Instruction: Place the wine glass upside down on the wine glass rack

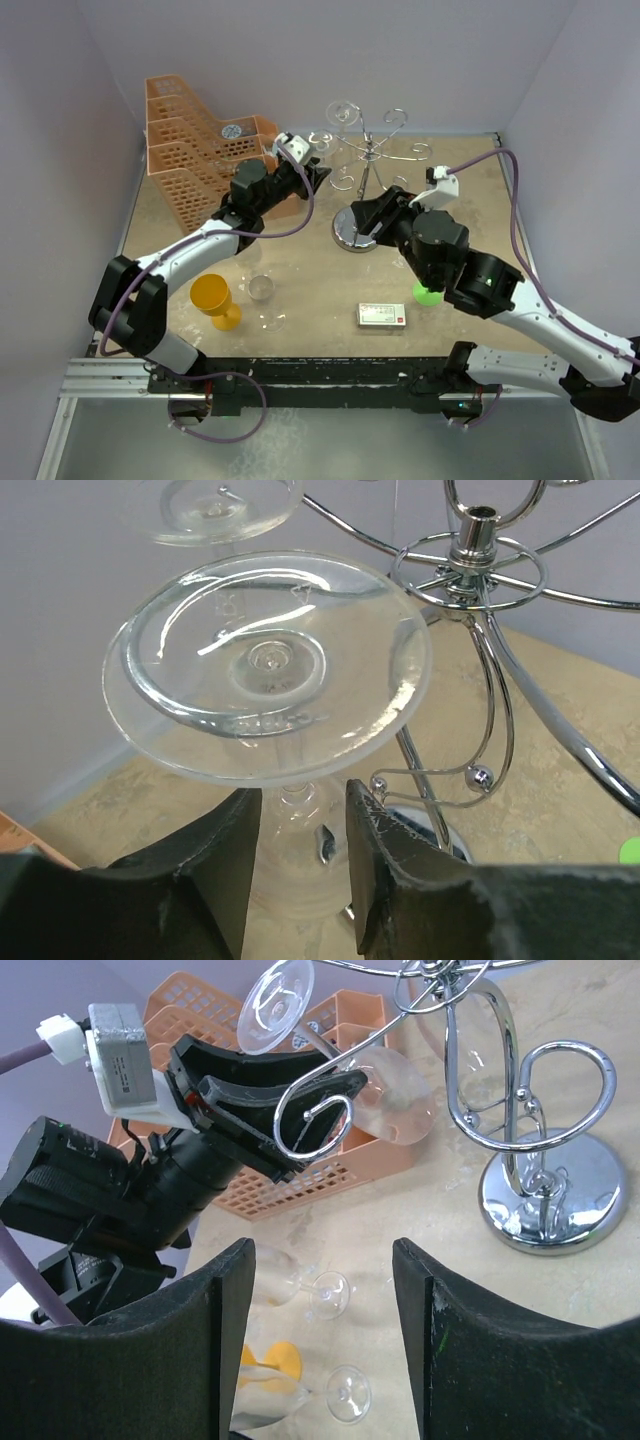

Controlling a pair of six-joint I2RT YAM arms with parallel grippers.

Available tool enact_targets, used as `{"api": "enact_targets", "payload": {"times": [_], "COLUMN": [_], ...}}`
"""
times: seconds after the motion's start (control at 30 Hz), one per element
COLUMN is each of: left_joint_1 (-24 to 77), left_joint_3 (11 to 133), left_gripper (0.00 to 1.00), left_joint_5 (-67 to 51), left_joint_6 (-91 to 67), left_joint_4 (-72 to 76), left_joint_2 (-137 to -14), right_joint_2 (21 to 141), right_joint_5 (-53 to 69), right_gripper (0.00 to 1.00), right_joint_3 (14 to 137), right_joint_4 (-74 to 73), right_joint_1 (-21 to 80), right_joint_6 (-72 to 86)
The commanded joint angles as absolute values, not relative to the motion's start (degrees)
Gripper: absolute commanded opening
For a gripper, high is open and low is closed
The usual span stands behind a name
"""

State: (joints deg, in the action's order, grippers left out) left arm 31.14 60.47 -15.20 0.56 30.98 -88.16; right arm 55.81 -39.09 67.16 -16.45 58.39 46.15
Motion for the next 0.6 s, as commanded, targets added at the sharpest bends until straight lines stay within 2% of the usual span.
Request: {"api": "enact_targets", "payload": {"times": [0.0, 0.17, 0.43, 0.57], "left_joint_1": [31.11, 31.11, 31.11, 31.14], "left_joint_3": [62.65, 63.79, 61.85, 63.53], "left_gripper": [0.43, 0.53, 0.59, 0.62], "left_joint_5": [-15.77, -9.20, 8.70, 11.59], "left_joint_6": [-1.00, -4.48, -15.56, -19.30], "left_joint_4": [27.47, 17.55, -1.50, -14.02], "left_joint_2": [-83.82, -78.54, -63.47, -57.56], "right_joint_2": [53.93, 52.13, 50.65, 51.09], "right_joint_5": [-37.68, -36.48, -36.86, -35.44], "right_gripper": [0.60, 0.63, 0.67, 0.67], "right_joint_3": [67.41, 67.53, 66.25, 66.12], "right_joint_4": [-15.05, -15.29, -13.57, -14.00], "right_joint_1": [58.27, 58.27, 58.27, 58.27], "right_joint_6": [46.55, 45.46, 42.37, 40.89]}}
